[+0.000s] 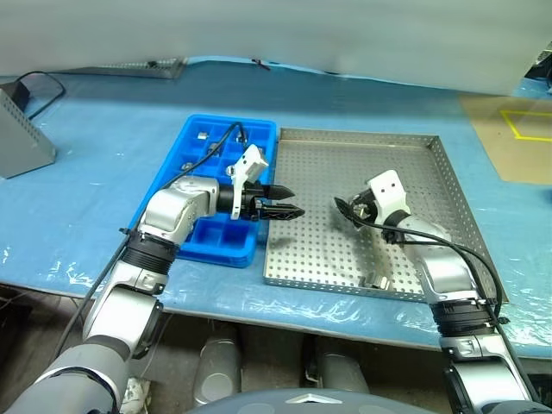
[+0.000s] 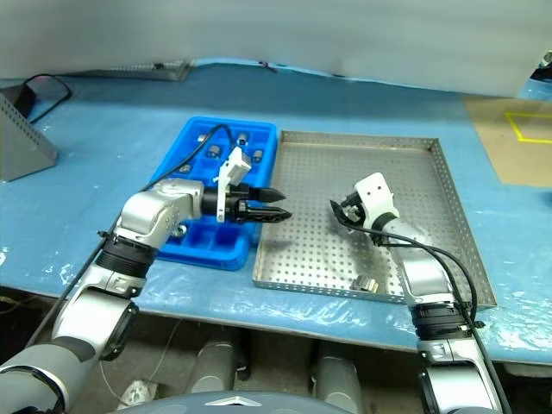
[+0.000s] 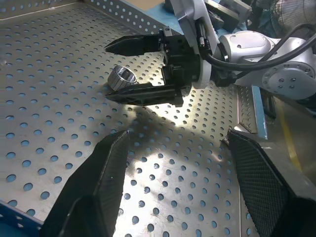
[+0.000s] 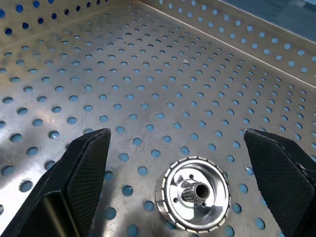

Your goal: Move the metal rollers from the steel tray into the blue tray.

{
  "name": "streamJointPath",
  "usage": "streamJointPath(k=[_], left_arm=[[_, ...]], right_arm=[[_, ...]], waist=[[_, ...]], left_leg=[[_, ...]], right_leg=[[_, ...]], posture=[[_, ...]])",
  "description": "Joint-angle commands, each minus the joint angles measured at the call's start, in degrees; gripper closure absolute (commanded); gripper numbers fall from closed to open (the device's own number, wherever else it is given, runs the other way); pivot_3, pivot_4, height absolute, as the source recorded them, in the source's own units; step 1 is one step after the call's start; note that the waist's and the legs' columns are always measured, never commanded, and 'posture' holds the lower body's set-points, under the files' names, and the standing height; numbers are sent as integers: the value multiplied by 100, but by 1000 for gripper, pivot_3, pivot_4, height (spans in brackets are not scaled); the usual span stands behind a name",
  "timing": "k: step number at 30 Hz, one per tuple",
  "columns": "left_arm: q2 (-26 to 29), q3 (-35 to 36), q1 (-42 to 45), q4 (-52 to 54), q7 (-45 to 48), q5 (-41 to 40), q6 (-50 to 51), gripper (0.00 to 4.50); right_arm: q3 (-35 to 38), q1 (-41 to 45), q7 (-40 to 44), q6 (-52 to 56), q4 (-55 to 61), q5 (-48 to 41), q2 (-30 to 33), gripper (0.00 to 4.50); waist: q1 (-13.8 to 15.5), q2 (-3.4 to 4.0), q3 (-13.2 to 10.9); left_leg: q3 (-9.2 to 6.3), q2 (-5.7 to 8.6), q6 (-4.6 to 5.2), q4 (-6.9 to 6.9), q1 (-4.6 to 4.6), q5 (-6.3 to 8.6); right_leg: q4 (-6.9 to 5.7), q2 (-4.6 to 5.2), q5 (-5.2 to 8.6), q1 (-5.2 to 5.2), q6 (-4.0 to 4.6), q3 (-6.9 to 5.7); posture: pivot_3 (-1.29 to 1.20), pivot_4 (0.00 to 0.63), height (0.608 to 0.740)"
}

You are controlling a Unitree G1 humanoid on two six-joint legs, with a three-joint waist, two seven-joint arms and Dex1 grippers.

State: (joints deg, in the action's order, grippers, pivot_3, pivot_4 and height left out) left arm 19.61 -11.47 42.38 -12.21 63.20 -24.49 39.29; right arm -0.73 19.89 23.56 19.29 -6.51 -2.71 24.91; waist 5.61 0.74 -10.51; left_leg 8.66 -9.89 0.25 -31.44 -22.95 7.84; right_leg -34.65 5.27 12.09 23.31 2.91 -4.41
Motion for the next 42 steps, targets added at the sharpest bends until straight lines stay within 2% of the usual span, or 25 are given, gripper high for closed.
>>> streamJointPath(k=[1, 8, 11, 14, 16, 17, 20, 27, 33, 36, 42], left_arm=[[7, 101, -1, 269, -43, -75, 21, 1144], [29, 109, -11, 235, 2, -95, 17, 1144], [47, 136, -5, 234, 46, -114, -17, 1144], [95, 118, -19, 173, 84, -43, -139, 1144], [142, 109, -23, 121, 124, -2, -230, 1144], [168, 120, -16, 113, 147, -10, -241, 1144], [263, 171, 34, 143, 167, -20, -268, 1144], [651, 468, 39, 563, 84, -138, -193, 1144], [965, 1303, -192, 858, -467, -293, -190, 1144], [1293, 1641, -688, 1292, -643, -372, -74, 1144], [1648, 2130, -1425, 1955, -1064, -575, 175, 1144]], right_arm=[[203, 126, -54, -68, -303, -111, -94, 10], [404, 206, 140, 77, -399, -454, -231, 10], [394, 108, 244, 138, -187, -573, -256, 533], [360, 58, 188, 228, -48, -496, -225, 1523], [417, 17, 314, 188, 87, -616, -222, 1523], [445, -12, 385, 216, 188, -698, -221, 2028], [420, 67, 222, 311, 244, -525, -133, 2818], [203, 448, 714, 776, 1213, -954, -72, 2859], [-950, 955, 1777, 1007, 1836, -1088, -116, 2859], [-1264, 1438, 2107, 852, 1344, -1051, -352, 2859], [-1569, 2172, 2418, -35, -187, -674, -813, 2859]], waist=[[0, 0, 0], [-6, 0, 0], [-6, 0, 0], [-5, 0, 0], [-5, 0, 0], [-2, 0, 0], [-6, 1, 0], [-26, 3, -5], [25, -2, -8], [32, -2, -8], [336, -8, -10]], left_leg=[[0, 0, 0, 0, -1, 0], [0, -2, 1, -3, 1, 0], [0, -1, 1, -3, 0, 0], [0, -1, 1, -2, -1, 0], [0, -1, 1, -2, 0, 1], [0, -1, 1, -2, 0, 0], [0, -1, 1, -1, 0, 1], [0, -3, -1, 4, -2, 0], [-3, -7, -5, 13, -3, -2], [-6, -6, -6, 19, -3, -2], [-10, -12, -12, 17, -11, -4]], right_leg=[[0, 0, 0, 0, 0, 0], [-3, -1, 0, 0, 1, 0], [-2, -1, 0, 0, 1, 0], [-1, -1, 0, 0, 1, 0], [-1, 0, 0, 0, 1, 0], [-1, 0, 0, 0, 1, 0], [0, 0, 0, 1, 0, 1], [-2, -2, 0, 11, 0, 1], [0, -5, 2, 11, 4, -2], [0, -3, 6, 15, 9, -4], [-7, -1, 6, 22, 10, -8]], posture=[[46, 150, 740], [42, 150, 740], [39, 150, 740], [40, 150, 740], [40, 150, 740], [42, 150, 740], [48, 150, 740], [101, 150, 740], [249, 150, 740], [319, 150, 740], [446, 150, 740]])
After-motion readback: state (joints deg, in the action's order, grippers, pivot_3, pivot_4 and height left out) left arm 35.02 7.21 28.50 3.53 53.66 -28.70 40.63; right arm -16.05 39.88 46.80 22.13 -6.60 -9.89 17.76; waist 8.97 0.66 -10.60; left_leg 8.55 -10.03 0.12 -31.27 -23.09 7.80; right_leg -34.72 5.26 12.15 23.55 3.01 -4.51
